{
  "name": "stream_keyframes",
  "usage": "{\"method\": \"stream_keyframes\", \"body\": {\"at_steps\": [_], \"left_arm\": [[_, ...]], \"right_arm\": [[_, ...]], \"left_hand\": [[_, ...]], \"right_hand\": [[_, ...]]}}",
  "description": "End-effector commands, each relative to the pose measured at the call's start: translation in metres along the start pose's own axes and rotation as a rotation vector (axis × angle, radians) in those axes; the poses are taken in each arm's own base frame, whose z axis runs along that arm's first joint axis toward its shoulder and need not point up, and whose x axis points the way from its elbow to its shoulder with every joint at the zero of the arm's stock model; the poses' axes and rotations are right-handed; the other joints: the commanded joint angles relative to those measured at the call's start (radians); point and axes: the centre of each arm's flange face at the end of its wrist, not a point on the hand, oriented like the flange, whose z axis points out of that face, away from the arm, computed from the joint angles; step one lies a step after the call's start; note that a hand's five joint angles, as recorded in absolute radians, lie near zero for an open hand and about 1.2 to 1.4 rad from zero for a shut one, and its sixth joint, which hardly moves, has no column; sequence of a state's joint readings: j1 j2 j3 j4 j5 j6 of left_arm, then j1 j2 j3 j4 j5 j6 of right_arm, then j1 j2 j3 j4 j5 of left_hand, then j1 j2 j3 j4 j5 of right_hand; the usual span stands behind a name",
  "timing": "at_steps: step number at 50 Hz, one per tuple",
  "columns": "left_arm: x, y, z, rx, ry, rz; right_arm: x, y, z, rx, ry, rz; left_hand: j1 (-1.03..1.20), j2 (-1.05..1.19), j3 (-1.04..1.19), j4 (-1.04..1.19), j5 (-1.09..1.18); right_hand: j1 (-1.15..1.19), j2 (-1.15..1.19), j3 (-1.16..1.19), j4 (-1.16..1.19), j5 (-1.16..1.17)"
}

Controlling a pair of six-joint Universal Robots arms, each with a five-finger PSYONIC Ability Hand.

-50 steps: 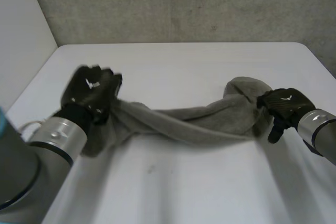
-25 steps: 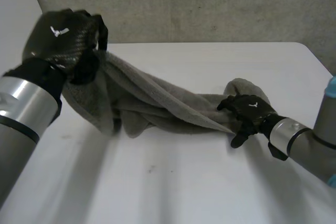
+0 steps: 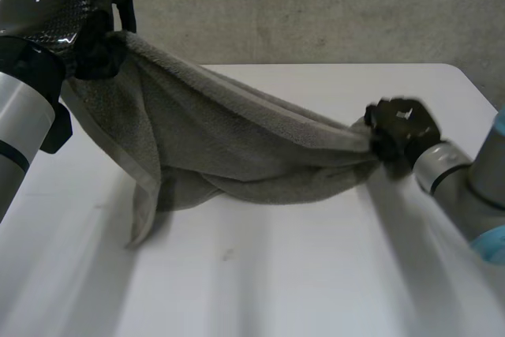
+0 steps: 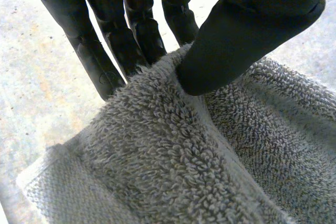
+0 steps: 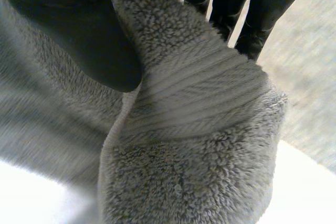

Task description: Fold the towel.

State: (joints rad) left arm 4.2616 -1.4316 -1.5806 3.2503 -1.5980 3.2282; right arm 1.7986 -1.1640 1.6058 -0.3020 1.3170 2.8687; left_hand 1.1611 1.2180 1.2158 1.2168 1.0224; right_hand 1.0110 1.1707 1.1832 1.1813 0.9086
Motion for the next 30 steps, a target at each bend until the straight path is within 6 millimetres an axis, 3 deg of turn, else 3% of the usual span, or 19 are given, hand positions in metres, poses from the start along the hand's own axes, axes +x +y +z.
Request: {"method": "stream_keyframes", "body": {"at_steps": [1, 2, 4, 10, 12, 13, 15, 16, 18, 21, 23, 27, 30], "left_arm": [[-0.015, 0.008, 0.006, -0.029, -0.048, 0.018], [-0.015, 0.008, 0.006, -0.029, -0.049, 0.018], [-0.018, 0.014, 0.006, -0.064, -0.051, 0.022], [-0.015, 0.024, 0.001, -0.136, -0.019, 0.023], [-0.011, 0.047, 0.001, -0.239, 0.026, 0.037], [-0.011, 0.047, 0.001, -0.240, 0.026, 0.038], [-0.006, 0.079, 0.001, -0.380, 0.080, 0.085], [-0.006, 0.079, 0.001, -0.381, 0.080, 0.085], [-0.002, 0.108, -0.001, -0.501, 0.127, 0.150], [0.000, 0.124, -0.001, -0.553, 0.148, 0.178], [0.001, 0.149, 0.003, -0.622, 0.176, 0.220], [0.001, 0.169, 0.008, -0.662, 0.192, 0.242], [0.000, 0.176, 0.029, -0.617, 0.182, 0.252]], "right_arm": [[0.025, -0.113, -0.052, 0.119, 0.034, -0.119], [0.025, -0.113, -0.052, 0.119, 0.034, -0.119], [0.037, -0.144, -0.074, 0.089, 0.033, -0.187], [0.049, -0.147, -0.083, -0.065, 0.000, -0.280], [0.046, -0.132, -0.082, -0.187, -0.060, -0.325], [0.046, -0.132, -0.082, -0.188, -0.060, -0.325], [0.041, -0.111, -0.078, -0.296, -0.129, -0.358], [0.041, -0.111, -0.078, -0.297, -0.130, -0.358], [0.033, -0.087, -0.074, -0.386, -0.202, -0.369], [0.028, -0.077, -0.071, -0.420, -0.229, -0.377], [0.020, -0.056, -0.064, -0.496, -0.264, -0.396], [0.017, -0.037, -0.052, -0.555, -0.273, -0.426], [0.016, -0.030, -0.030, -0.532, -0.237, -0.465]], "left_hand": [[0.235, 0.178, 0.180, 0.179, 0.199], [0.235, 0.178, 0.180, 0.179, 0.199], [0.235, 0.178, 0.180, 0.179, 0.199], [0.235, 0.178, 0.180, 0.179, 0.199], [0.235, 0.178, 0.180, 0.179, 0.199], [0.235, 0.178, 0.180, 0.179, 0.199], [0.235, 0.178, 0.180, 0.179, 0.199], [0.235, 0.178, 0.180, 0.179, 0.199], [0.235, 0.178, 0.180, 0.179, 0.199], [0.235, 0.178, 0.180, 0.179, 0.199], [0.235, 0.178, 0.180, 0.179, 0.199], [0.235, 0.178, 0.180, 0.179, 0.199], [0.235, 0.178, 0.180, 0.179, 0.199]], "right_hand": [[0.385, 0.226, 0.213, 0.215, 0.313], [0.385, 0.226, 0.213, 0.215, 0.313], [0.385, 0.226, 0.213, 0.215, 0.313], [0.385, 0.226, 0.213, 0.215, 0.313], [0.385, 0.226, 0.213, 0.215, 0.313], [0.385, 0.226, 0.213, 0.215, 0.313], [0.385, 0.226, 0.213, 0.215, 0.313], [0.385, 0.226, 0.213, 0.215, 0.313], [0.385, 0.226, 0.213, 0.215, 0.313], [0.385, 0.226, 0.213, 0.215, 0.313], [0.385, 0.226, 0.213, 0.215, 0.313], [0.385, 0.226, 0.213, 0.215, 0.313], [0.385, 0.226, 0.213, 0.215, 0.313]]}}
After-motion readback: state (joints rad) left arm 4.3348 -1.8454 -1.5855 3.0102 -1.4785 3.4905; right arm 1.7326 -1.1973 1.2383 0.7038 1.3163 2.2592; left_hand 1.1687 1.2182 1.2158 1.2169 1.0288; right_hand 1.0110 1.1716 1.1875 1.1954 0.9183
